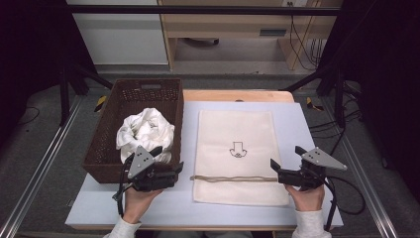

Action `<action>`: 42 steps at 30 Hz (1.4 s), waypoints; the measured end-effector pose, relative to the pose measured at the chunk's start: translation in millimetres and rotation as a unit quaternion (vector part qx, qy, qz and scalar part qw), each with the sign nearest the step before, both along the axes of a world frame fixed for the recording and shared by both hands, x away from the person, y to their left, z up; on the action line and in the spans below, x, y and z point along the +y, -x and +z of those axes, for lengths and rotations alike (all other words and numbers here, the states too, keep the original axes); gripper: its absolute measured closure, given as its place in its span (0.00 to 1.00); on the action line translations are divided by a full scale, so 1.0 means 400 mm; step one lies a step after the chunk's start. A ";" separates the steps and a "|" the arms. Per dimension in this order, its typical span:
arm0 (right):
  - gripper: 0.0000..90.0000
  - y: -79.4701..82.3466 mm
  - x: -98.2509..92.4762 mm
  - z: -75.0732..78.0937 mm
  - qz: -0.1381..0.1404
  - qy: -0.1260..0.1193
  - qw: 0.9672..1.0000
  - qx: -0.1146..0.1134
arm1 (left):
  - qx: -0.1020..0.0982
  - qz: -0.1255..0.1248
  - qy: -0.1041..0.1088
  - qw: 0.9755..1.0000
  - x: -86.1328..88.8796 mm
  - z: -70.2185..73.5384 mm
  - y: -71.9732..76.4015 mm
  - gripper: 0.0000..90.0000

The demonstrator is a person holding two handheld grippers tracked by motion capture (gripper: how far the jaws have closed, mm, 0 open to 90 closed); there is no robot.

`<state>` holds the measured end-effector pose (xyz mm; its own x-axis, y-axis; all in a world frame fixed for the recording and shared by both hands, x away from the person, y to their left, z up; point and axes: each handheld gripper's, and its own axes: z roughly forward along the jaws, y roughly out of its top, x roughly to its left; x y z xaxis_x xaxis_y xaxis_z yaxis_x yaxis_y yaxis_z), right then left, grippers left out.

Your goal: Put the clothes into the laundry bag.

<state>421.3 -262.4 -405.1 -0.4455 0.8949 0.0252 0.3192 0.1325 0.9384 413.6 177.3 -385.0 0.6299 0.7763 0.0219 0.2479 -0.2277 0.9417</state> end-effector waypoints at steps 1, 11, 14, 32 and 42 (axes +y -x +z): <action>0.03 -0.001 0.003 -0.001 0.001 0.001 1.000 0.001 | 0.000 -0.001 0.000 1.000 -0.004 0.001 0.002 0.17; 0.05 -0.004 0.025 -0.003 0.008 0.001 1.000 0.008 | -0.004 -0.024 -0.004 1.000 -0.041 -0.001 0.022 0.25; 0.06 -0.006 0.037 -0.004 0.015 0.002 1.000 0.010 | 0.005 -0.037 -0.007 0.999 -0.063 -0.016 0.022 0.29; 0.17 -0.029 0.115 -0.042 0.058 0.029 0.997 0.039 | 0.050 -0.105 -0.062 0.991 -0.200 -0.138 0.021 0.55; 0.24 -0.054 0.162 -0.087 0.077 0.044 0.994 0.068 | 0.079 -0.127 -0.089 0.985 -0.250 -0.198 0.015 0.70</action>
<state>442.9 -197.7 -439.7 -0.5752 0.8178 0.0199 0.4126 0.2690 0.8703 407.5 77.3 -464.2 0.8099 0.5859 0.0292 0.3019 -0.4588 0.8357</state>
